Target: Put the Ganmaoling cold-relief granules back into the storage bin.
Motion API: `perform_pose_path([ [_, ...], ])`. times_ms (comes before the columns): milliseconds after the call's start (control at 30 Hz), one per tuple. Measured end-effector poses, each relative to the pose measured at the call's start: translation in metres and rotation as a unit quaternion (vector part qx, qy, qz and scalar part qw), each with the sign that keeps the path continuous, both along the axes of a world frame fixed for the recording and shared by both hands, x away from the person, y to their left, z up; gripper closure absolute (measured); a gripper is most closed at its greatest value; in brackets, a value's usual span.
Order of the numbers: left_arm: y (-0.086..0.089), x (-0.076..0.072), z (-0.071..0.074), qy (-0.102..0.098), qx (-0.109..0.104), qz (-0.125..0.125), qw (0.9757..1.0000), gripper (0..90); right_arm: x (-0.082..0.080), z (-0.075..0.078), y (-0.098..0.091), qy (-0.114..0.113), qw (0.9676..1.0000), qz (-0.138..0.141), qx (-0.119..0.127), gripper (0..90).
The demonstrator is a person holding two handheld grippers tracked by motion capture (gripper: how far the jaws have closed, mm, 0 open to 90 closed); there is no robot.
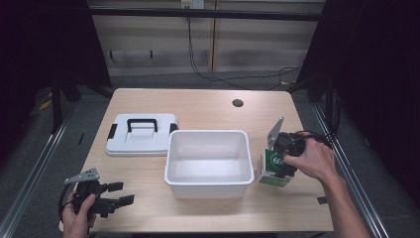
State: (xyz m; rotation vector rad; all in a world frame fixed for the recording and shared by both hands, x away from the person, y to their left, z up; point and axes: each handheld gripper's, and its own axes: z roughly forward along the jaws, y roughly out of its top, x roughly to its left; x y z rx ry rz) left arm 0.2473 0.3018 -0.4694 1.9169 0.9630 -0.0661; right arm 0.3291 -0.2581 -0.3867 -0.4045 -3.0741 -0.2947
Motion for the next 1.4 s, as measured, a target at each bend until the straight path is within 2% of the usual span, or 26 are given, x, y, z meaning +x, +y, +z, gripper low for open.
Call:
perform_pose_path([
  [33, 0.0, 0.0, 0.0, -0.001, -0.002, -0.002, 1.0, 16.0, -0.002, 0.002, -0.001, 0.002, 0.9999, -0.01, 0.001, 16.4],
  [400, 0.0, -0.001, 0.0, -0.001, -0.004, -0.002, 1.0, 16.0, -0.003, 0.005, -0.006, -0.001, 0.9997, -0.023, 0.012, 16.4],
  [667, 0.0, -0.001, 0.0, 0.0, -0.001, -0.003, 1.0, 16.0, -0.007, 0.012, -0.014, -0.005, 0.9988, -0.037, 0.031, 16.4],
  [1067, 0.0, -0.001, 0.0, 0.001, -0.002, -0.002, 1.0, 16.0, -0.01, 0.019, -0.018, -0.007, 0.9982, -0.04, 0.045, 16.4],
  [1167, 0.0, -0.001, 0.0, 0.001, -0.002, -0.003, 1.0, 16.0, -0.011, 0.023, -0.021, -0.013, 0.9977, -0.047, 0.047, 16.4],
  [1367, 0.0, -0.001, 0.0, 0.001, -0.001, -0.004, 1.0, 16.0, -0.014, 0.031, -0.025, -0.022, 0.9969, -0.04, 0.063, 16.4],
  [1400, 0.0, -0.001, 0.0, 0.002, -0.001, -0.003, 1.0, 16.0, -0.015, 0.032, -0.025, -0.021, 0.9966, -0.048, 0.063, 16.5],
])
